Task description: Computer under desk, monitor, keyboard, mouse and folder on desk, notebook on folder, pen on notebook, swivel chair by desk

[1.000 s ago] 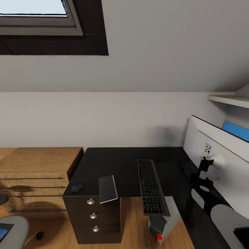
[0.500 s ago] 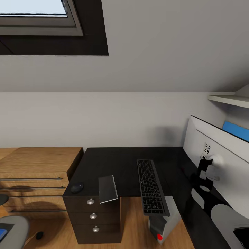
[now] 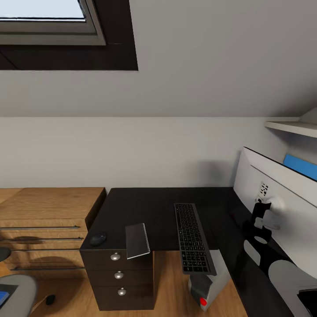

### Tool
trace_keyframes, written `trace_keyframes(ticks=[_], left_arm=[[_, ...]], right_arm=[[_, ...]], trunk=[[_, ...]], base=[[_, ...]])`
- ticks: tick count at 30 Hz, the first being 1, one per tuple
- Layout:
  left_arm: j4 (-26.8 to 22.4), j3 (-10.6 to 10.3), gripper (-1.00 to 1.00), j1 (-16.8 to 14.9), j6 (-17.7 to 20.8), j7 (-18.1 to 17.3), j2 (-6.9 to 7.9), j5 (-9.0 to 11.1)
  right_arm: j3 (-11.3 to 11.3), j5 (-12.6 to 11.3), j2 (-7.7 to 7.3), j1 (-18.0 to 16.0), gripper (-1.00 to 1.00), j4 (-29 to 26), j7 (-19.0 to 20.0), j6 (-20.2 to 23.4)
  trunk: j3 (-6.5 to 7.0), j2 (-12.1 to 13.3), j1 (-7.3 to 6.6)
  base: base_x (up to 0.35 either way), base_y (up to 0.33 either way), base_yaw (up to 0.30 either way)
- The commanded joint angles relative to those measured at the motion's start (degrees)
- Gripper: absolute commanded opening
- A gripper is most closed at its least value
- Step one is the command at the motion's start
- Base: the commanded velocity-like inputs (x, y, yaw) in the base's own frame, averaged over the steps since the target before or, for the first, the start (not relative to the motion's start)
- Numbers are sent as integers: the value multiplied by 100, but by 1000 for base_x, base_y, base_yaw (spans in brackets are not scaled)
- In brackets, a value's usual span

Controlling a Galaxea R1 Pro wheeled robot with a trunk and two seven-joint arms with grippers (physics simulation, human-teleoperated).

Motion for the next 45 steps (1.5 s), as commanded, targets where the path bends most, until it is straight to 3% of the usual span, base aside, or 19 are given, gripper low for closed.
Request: trace_keyframes(ticks=[1,26,45], left_arm=[[-7,-36,100,-2,-35,30,5,61],[-7,-45,100,-2,-31,30,-4,61],[-7,-36,100,-2,-18,30,-4,69]], right_arm=[[69,-53,-5,-6,-100,-1,-22,-15],[69,-28,6,-6,-100,-19,-18,-24],[68,-20,6,-6,-100,-19,-19,-24]], trunk=[[-6,-5,1],[-6,-5,1],[-6,-5,1]], base=[[0,0,0],[-15,30,0],[-309,25,0]])
